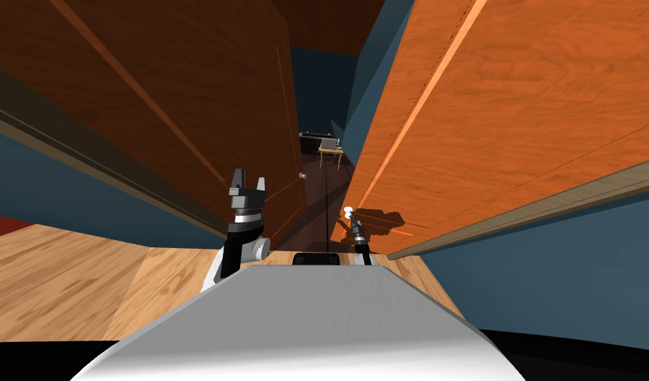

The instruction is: Push the door open

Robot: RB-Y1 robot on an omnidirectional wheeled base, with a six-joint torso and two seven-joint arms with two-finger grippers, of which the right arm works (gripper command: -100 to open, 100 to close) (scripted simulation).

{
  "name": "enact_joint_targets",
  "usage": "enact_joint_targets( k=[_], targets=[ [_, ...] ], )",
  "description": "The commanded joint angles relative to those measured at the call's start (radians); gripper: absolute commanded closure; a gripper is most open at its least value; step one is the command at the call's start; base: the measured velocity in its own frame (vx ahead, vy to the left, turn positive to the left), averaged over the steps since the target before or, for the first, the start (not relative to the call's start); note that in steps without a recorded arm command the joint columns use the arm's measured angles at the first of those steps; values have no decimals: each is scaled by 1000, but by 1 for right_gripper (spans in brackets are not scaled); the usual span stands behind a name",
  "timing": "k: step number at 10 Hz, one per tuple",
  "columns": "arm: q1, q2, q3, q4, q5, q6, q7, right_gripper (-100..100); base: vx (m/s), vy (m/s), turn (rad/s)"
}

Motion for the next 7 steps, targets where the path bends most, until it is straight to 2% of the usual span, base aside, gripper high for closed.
enact_joint_targets(
  k=[1,2,4,5,7],
  targets=[
    [0,-5,19,-1,-31,-3,-50,-100,-15,2,0],
    [0,-5,19,-1,-31,-3,-59,-100,-11,2,0],
    [-1,-13,46,-3,-76,-7,-123,-100,-15,4,0],
    [-1,-13,46,-3,-76,-7,-135,-100,-12,3,0],
    [-1,-20,75,-4,-125,-12,-199,-100,-15,2,0]
  ],
)
